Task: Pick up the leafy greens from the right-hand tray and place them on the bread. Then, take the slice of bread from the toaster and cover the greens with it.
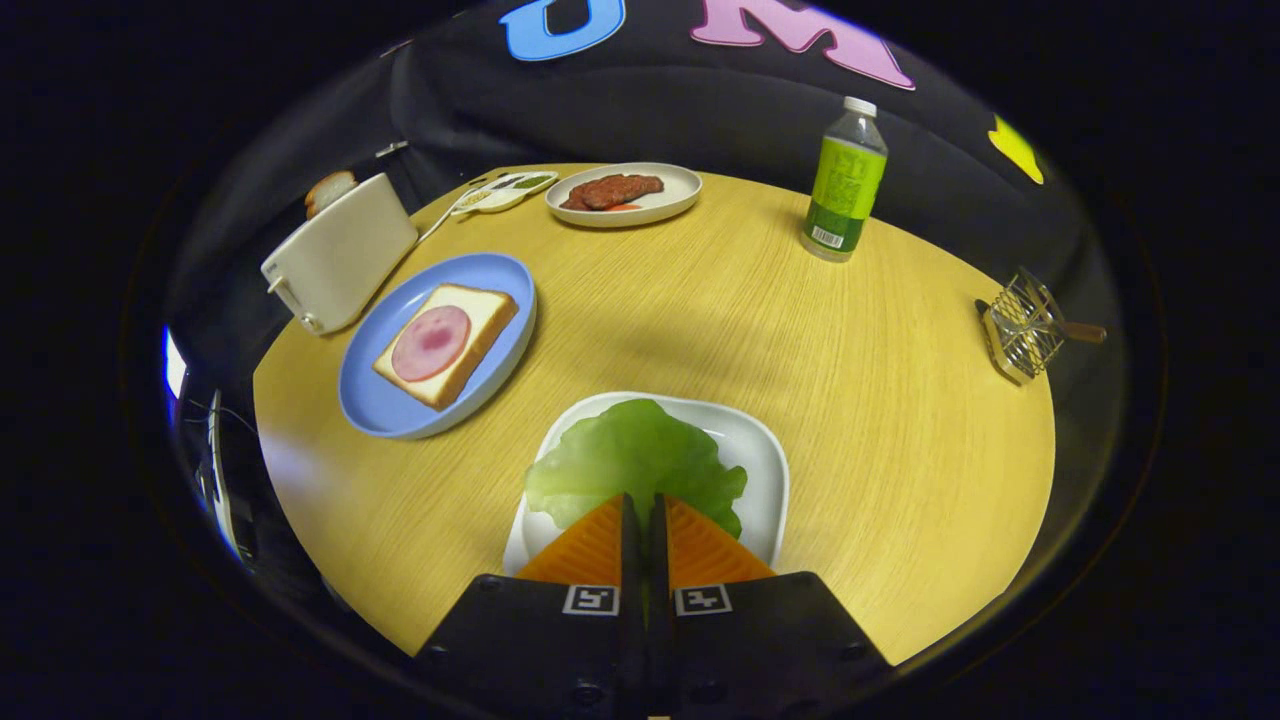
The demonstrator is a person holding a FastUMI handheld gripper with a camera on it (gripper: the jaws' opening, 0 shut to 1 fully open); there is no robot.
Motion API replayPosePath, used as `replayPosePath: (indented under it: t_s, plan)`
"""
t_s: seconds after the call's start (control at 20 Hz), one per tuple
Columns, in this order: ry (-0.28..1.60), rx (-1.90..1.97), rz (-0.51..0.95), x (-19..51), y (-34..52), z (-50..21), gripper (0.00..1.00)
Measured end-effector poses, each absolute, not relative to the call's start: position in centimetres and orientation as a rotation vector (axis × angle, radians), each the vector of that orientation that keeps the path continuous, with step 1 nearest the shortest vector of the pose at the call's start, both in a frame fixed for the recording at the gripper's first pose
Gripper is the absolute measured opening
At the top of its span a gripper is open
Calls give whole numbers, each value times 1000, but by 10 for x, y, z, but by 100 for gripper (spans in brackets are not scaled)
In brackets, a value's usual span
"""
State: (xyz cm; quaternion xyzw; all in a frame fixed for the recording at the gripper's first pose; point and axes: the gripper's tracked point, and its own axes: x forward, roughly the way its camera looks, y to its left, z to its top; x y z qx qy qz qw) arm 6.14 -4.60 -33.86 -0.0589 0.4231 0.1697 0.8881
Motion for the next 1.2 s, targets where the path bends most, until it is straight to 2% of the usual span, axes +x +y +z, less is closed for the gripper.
replayPosePath:
  t_s: [0.3,0.65,1.0,1.2]
  plan:
    - [822,-131,313,62,-28,-285,6]
    - [764,-102,357,83,42,-237,5]
    - [781,-106,474,98,130,-250,6]
    - [814,-136,493,105,154,-273,6]
